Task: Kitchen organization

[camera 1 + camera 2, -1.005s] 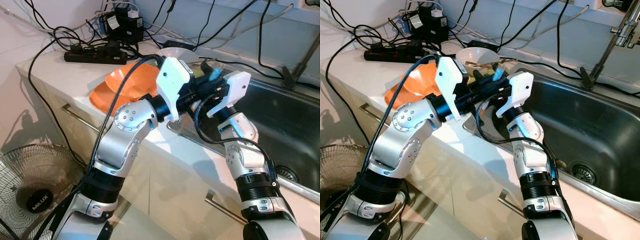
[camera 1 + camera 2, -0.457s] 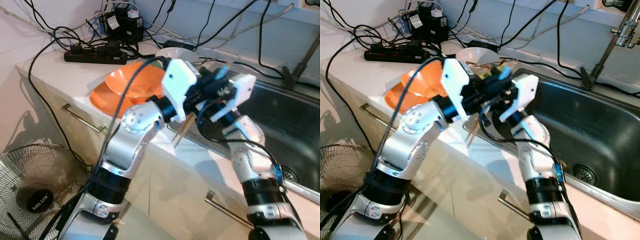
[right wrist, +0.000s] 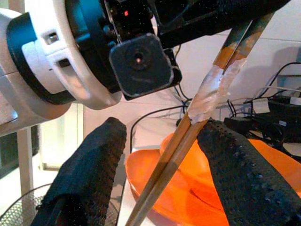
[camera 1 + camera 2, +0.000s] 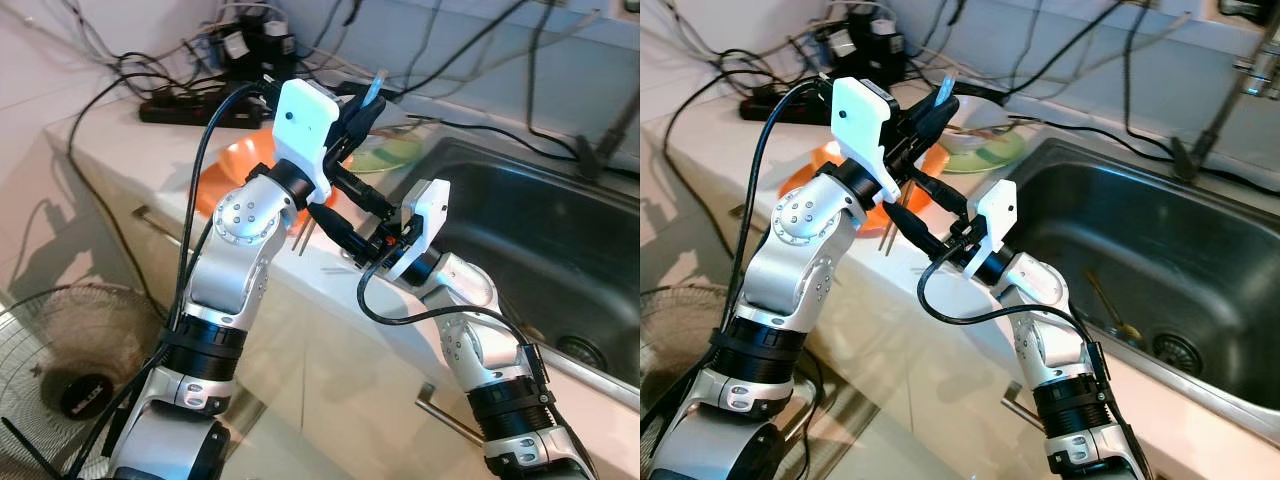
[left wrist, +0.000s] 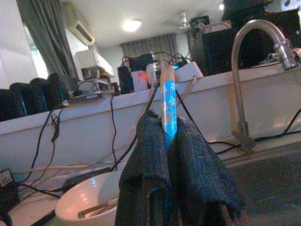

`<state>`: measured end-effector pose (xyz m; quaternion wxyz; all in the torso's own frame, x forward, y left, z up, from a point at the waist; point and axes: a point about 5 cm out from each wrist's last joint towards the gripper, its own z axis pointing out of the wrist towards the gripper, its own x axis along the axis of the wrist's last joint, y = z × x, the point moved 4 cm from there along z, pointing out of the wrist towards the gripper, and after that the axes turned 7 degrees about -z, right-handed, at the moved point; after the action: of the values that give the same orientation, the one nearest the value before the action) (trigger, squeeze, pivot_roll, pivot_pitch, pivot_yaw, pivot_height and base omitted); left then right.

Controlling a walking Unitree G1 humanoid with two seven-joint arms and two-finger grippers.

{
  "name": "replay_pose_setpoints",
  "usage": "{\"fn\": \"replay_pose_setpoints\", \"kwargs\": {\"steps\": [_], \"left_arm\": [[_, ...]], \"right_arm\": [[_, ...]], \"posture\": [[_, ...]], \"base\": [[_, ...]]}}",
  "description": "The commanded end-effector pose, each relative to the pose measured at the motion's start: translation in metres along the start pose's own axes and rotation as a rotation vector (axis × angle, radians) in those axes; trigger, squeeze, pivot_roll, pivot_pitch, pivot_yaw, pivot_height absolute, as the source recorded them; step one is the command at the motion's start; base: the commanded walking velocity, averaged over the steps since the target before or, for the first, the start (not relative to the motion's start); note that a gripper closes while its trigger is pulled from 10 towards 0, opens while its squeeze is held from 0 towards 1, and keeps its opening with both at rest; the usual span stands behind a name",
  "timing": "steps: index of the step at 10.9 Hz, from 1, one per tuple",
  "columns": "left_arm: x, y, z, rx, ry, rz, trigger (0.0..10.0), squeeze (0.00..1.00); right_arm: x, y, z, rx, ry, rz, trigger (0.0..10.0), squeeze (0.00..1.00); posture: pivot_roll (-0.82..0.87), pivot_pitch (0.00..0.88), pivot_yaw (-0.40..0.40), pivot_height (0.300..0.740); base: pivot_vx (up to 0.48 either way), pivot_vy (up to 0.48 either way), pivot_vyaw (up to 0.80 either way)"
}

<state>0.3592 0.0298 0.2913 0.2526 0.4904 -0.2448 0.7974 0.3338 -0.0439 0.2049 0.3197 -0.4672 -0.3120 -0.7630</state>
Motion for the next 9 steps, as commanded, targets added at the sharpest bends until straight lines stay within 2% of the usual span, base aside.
{"fn": "replay_pose_setpoints", "kwargs": {"steps": [1,3,4,5,6,9], "left_arm": [[0.001,0.007,0.004,-0.037,0.001,-0.021,10.0,0.00],[-0.001,0.013,0.004,-0.064,0.000,-0.043,10.0,0.00],[0.001,0.015,0.003,-0.072,0.008,-0.056,10.0,0.00],[0.005,0.016,0.004,-0.081,0.027,-0.080,10.0,0.00],[0.007,0.017,0.003,-0.089,0.032,-0.090,10.0,0.00],[0.008,0.016,0.003,-0.093,0.035,-0.096,10.0,0.00]], "right_arm": [[0.006,-0.001,0.004,0.021,0.012,-0.032,10.0,0.00],[0.004,0.009,0.004,-0.044,-0.008,-0.066,10.0,0.00],[0.004,0.020,0.003,-0.115,-0.015,-0.087,10.0,0.00],[0.000,0.039,0.000,-0.227,-0.056,-0.138,10.0,0.00],[-0.001,0.048,-0.002,-0.278,-0.068,-0.149,10.0,0.00],[-0.002,0.057,-0.005,-0.335,-0.075,-0.169,10.0,0.00]], "posture": [[0.20,0.009,-0.009,0.740],[0.20,0.009,-0.009,0.740],[0.20,0.009,-0.009,0.740],[0.20,0.009,-0.009,0.740],[0.21,0.009,-0.012,0.740],[0.21,0.008,-0.013,0.740]], "base": [[0.000,0.000,0.00],[0.000,0.000,0.00],[0.000,0.000,0.00],[0.000,0.000,0.00],[0.000,0.000,0.00],[0.000,0.000,0.00]]}}
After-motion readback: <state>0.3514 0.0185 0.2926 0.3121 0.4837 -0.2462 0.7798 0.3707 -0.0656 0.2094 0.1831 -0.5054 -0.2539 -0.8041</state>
